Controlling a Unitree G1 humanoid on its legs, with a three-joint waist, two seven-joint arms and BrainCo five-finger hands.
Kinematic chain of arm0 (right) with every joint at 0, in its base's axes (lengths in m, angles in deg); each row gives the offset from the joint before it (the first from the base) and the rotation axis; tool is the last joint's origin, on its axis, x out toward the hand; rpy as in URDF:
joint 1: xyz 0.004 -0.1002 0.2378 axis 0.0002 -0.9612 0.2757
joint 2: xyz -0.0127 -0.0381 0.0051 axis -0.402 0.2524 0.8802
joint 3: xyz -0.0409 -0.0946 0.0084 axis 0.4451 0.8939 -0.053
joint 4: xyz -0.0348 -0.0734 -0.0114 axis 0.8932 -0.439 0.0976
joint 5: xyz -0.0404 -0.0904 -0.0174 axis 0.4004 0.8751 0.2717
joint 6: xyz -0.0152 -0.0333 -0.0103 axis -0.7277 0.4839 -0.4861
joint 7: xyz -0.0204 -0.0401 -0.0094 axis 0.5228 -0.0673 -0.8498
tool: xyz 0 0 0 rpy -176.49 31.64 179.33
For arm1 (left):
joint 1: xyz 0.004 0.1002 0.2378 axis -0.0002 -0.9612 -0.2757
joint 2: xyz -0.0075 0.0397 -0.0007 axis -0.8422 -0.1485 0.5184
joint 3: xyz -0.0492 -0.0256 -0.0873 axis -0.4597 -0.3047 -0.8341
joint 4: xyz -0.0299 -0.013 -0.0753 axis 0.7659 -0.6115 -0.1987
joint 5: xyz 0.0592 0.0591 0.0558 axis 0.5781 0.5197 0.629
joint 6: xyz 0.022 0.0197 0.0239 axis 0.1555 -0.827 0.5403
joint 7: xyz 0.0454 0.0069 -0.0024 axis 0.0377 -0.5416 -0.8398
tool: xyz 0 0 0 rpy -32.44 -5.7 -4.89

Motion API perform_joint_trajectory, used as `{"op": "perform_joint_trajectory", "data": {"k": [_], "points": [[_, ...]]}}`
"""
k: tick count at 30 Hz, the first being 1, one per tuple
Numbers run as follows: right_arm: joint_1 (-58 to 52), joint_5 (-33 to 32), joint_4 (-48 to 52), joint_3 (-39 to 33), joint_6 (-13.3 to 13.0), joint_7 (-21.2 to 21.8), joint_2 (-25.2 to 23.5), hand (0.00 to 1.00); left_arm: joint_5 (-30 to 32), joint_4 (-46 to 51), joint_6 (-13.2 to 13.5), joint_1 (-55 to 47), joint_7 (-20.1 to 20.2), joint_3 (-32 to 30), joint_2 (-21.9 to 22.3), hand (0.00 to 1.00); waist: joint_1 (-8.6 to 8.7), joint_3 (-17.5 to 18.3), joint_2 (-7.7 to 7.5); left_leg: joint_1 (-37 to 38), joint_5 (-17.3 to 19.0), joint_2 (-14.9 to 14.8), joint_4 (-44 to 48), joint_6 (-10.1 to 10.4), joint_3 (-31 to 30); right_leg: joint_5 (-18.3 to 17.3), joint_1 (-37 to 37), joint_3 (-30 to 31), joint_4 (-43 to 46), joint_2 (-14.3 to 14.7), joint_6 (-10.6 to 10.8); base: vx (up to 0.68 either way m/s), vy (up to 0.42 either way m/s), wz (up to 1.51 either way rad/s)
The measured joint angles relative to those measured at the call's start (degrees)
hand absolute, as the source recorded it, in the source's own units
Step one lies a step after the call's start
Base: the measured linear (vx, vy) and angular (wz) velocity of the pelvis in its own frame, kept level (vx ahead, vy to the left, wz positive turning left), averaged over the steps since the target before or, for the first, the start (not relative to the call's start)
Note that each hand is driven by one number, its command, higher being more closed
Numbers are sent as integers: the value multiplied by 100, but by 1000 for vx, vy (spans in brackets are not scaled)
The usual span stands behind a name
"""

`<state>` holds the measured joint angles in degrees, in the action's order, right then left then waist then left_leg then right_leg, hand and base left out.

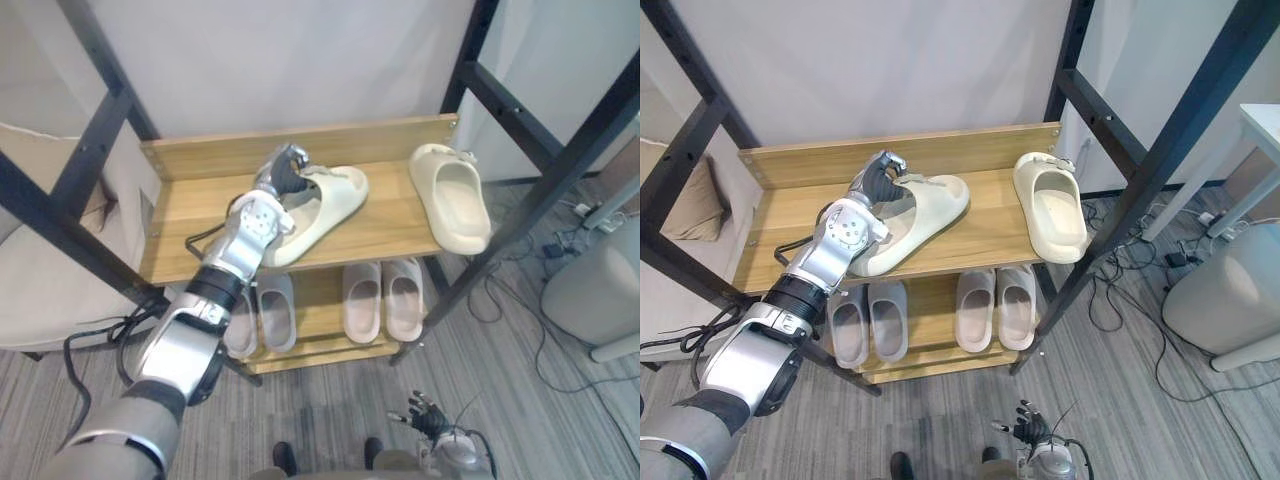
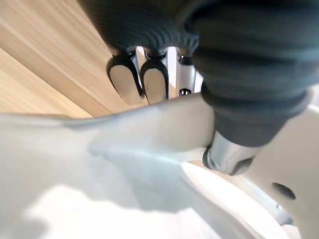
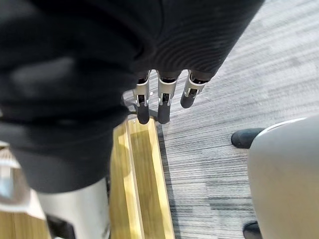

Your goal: Organize the slippers on the shoe rack

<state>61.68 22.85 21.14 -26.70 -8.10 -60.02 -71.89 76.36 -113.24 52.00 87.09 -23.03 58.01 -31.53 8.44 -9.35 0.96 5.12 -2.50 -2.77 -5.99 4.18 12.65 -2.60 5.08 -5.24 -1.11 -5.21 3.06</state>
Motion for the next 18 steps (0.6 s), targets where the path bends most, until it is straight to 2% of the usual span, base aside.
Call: {"op": "perform_joint_trajectory", "data": {"k": [7,10,12,13,18], "points": [[-115,-85,233,-72,-32,-5,13,0,-192,-301,-43,262,-64,-17,73,100,64,-15,105,-9,19,-72,0,27,242,-2,-154,228,108,68,-18,-21,-14,-17],[-288,-94,499,-264,-57,-14,35,0,-213,-283,-38,378,-70,-20,180,100,70,-24,208,-140,19,-82,0,26,261,-2,-361,321,202,68,-16,-33,-5,-12],[-384,-92,572,-262,-55,-17,78,0,-227,-284,-43,429,-72,-20,194,100,84,-24,213,-171,18,-87,1,25,265,-3,-415,338,241,67,-15,-9,-2,-5],[-538,-84,637,-262,-56,-24,106,0,-256,-283,-43,463,-72,-20,249,0,84,-24,212,-182,18,-92,2,25,257,-8,-428,335,256,67,-10,0,0,0],[-1057,-90,640,-265,-35,-47,177,0,-304,-240,-44,529,-76,-28,340,0,80,-20,219,-290,7,-117,3,13,265,-17,-574,353,330,58,-5,-4,0,-1]]}}
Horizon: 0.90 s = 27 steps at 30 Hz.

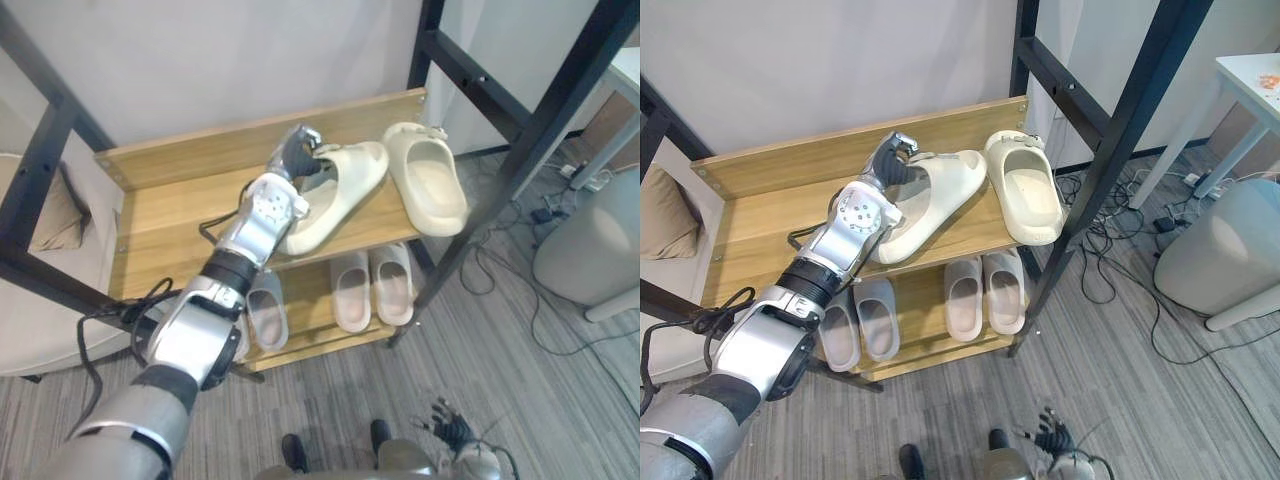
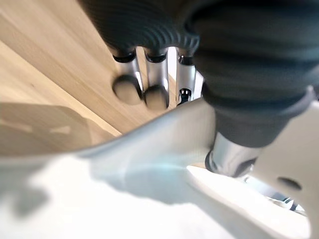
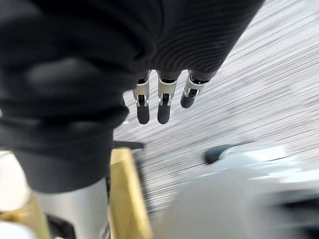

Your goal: Organize the slippers on the shoe rack

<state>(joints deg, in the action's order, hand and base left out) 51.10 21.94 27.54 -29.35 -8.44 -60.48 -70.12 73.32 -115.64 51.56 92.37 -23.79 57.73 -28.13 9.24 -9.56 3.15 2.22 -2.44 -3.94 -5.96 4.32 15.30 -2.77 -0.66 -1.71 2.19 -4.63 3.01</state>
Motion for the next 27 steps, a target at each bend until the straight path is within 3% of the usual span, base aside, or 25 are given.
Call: {"op": "perform_joint_trajectory", "data": {"k": [27], "points": [[-182,-22,151,52,-94,-4,9,0,-237,14,3,68,-102,-175,16,0,6,14,21,-19,-159,80,-3,-70,-351,-22,97,-377,73,-56,8,-27,-4,7]]}}
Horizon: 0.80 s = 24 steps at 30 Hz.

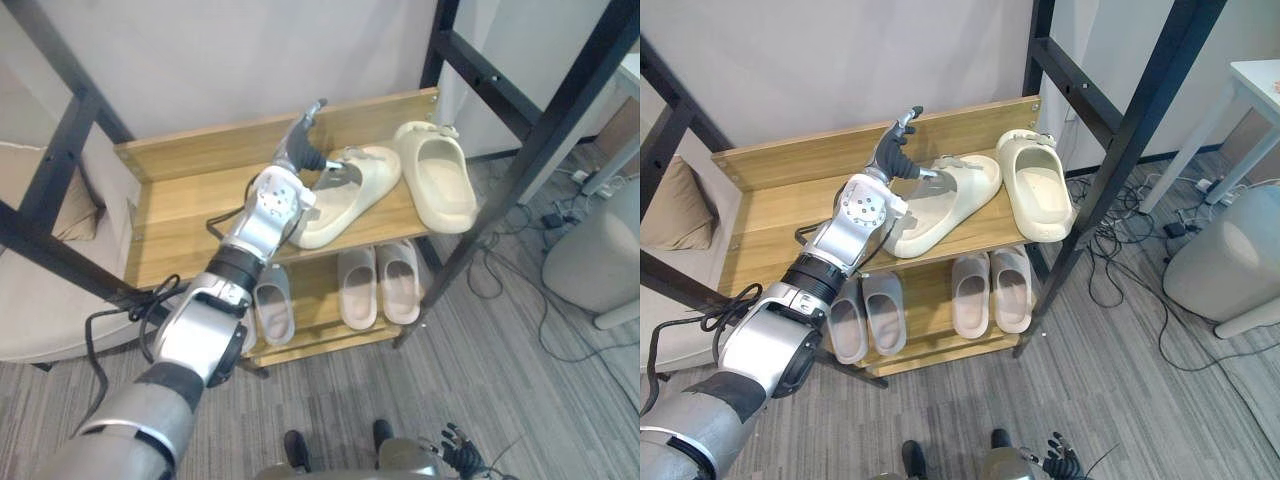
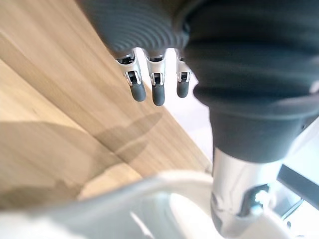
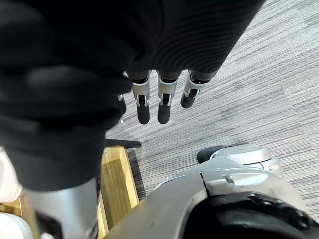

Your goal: Organize the slippers on the shoe rack

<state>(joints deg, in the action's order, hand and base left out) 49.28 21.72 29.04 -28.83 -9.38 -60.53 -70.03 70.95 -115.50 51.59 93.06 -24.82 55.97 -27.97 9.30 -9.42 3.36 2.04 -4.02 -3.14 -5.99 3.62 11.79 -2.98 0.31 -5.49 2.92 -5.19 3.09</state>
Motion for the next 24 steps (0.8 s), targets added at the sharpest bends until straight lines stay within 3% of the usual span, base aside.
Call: {"op": "perform_joint_trajectory", "data": {"k": [8,12,17,24], "points": [[124,1,-192,46,7,-2,45,0,-124,364,19,-66,-6,-12,-179,0,-13,4,6,27,-23,-22,-27,8,-84,11,110,-92,-53,9,-13,-25,-8,6],[149,1,-265,46,5,-2,54,0,-423,991,145,-457,-15,-52,-254,0,-13,7,11,54,-22,-26,-24,9,-163,17,271,-212,-139,14,-18,13,-6,14],[251,15,-452,49,21,-4,76,0,-1154,1760,248,-1326,-8,-261,-256,0,-33,7,11,107,-20,-26,-4,11,-298,18,396,-342,-246,19,-21,3,-8,12],[336,47,-631,210,43,-20,161,0,-2092,2506,408,-2272,8,-260,-244,0,-194,1,-2,152,-20,-15,-31,11,-451,14,557,-503,-322,10,-20,-14,-3,12]]}}
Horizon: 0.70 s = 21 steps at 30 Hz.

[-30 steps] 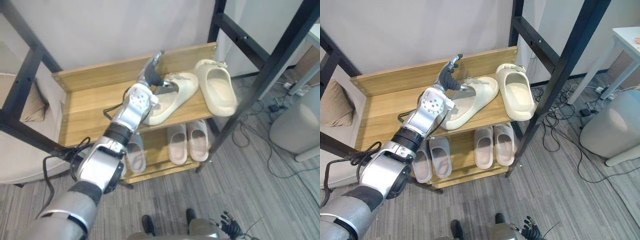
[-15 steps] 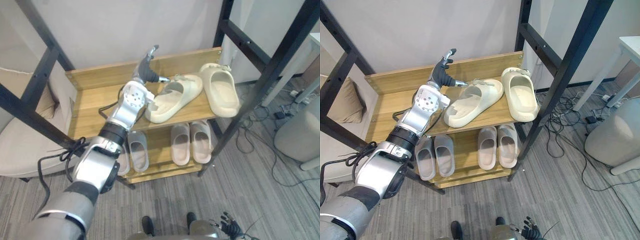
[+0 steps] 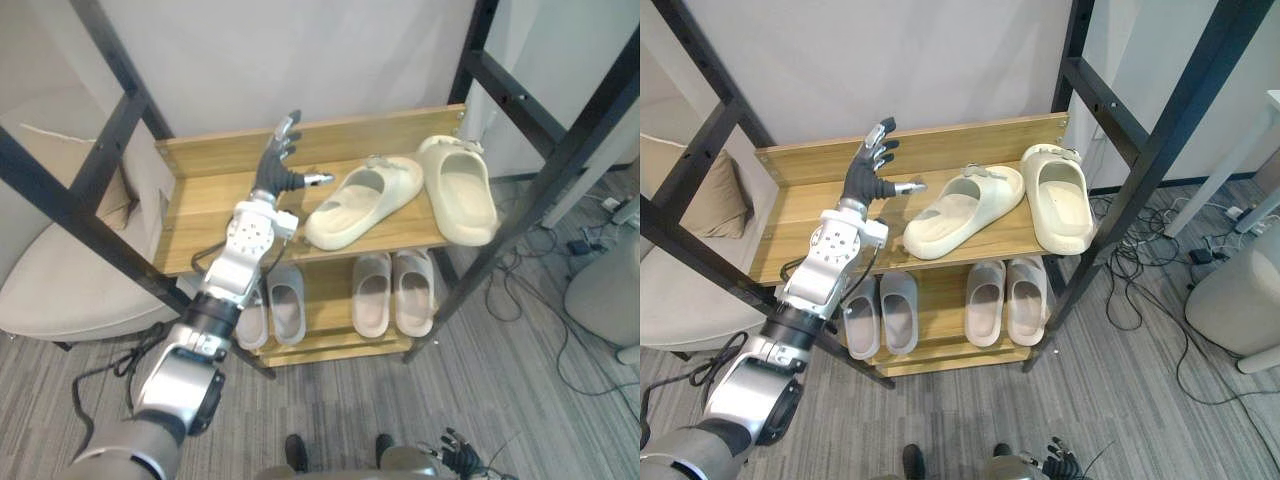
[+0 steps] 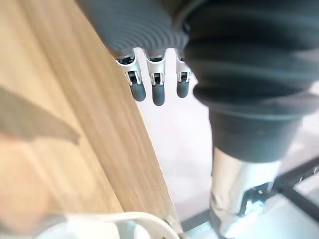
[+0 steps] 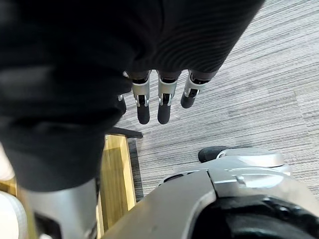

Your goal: Organize the slippers on the shoe rack

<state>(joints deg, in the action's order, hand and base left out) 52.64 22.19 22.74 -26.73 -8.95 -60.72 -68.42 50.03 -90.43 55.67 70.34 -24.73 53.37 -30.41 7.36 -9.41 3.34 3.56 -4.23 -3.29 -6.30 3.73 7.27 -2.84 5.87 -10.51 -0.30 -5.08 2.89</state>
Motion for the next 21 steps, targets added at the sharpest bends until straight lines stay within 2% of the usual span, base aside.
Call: {"op": "perform_joint_trajectory", "data": {"k": [4,13,21], "points": [[35,19,-5,171,44,-27,70,0,-157,22,68,-395,8,-9,3,0,-108,-10,-23,-2,0,1,0,0,-29,-10,25,-51,-9,2,8,-6,-2,6],[117,186,-59,351,84,-50,36,0,-293,43,98,-920,181,23,130,0,-114,47,-220,-44,-3,35,2,2,-172,-10,115,-185,-120,-8,14,11,-1,8],[222,234,-221,451,104,-54,52,0,-728,450,101,-1218,385,422,399,0,-140,82,-283,-4,-1,35,-1,3,-178,-11,166,-193,-138,-5,16,1,0,0]]}}
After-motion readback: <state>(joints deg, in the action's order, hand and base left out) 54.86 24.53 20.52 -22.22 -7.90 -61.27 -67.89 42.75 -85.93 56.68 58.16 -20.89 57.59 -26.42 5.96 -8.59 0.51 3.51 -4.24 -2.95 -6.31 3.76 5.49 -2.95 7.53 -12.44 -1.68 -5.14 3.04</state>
